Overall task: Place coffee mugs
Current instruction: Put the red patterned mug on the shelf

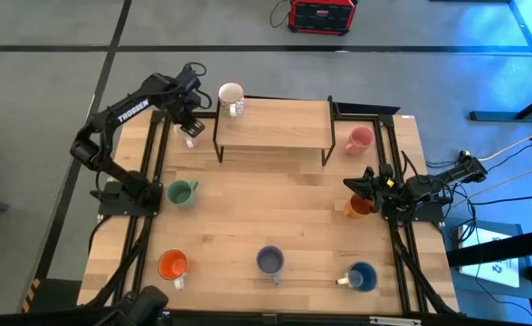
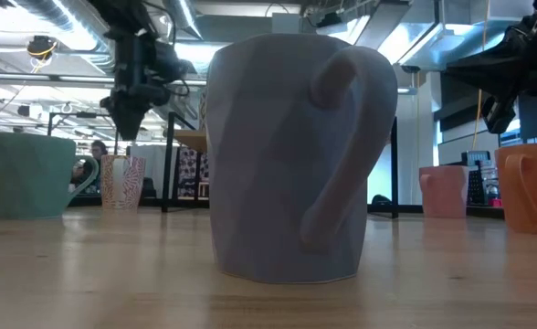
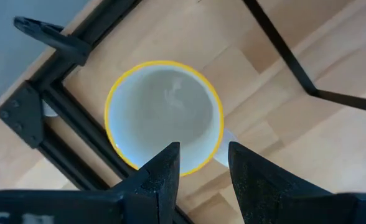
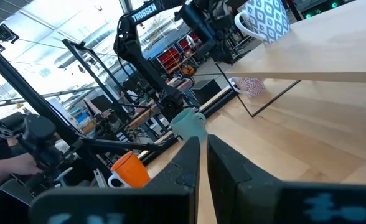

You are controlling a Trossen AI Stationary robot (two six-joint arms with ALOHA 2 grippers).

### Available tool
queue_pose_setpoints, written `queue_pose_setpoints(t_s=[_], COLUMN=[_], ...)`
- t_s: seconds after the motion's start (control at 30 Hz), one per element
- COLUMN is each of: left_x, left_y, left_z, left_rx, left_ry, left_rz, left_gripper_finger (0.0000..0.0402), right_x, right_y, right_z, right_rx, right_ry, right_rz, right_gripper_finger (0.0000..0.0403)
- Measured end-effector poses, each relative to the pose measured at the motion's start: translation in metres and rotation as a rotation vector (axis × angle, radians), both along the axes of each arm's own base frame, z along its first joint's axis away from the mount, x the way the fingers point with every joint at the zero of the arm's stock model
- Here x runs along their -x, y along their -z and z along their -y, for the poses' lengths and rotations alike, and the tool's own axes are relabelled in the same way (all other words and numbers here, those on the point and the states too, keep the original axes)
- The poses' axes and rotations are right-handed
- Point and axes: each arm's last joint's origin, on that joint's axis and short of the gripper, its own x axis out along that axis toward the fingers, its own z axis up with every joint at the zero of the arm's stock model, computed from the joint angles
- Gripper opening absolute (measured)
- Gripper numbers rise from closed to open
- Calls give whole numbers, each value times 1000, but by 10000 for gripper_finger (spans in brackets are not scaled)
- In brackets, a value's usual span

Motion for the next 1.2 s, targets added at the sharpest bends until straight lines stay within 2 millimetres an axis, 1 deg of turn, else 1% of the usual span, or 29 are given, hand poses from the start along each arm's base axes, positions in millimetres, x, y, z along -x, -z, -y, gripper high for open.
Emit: queue_pose_setpoints(t_s=[0.33, 0.47, 0.8, 1.0, 1.2], left_x=[-1, -1, -3, -4, -6], left_y=[24, 33, 35, 36, 42], left_z=[-2, 0, -3, -4, -7], left_rx=[-24, -1, -35, -38, -19], left_ry=[25, 36, 59, 67, 67], left_rz=[23, 50, 74, 77, 65], left_gripper_finger=[131, 131, 127, 110, 94], right_x=[0, 0, 0, 0, 0], right_y=[0, 0, 0, 1, 1], right_z=[0, 0, 1, 1, 1], right_rx=[-1, -1, -1, -1, -2], right_ry=[1, 2, 28, 33, 35], right_rz=[0, 0, -5, -6, -6], right_gripper_finger=[19, 19, 19, 19, 19])
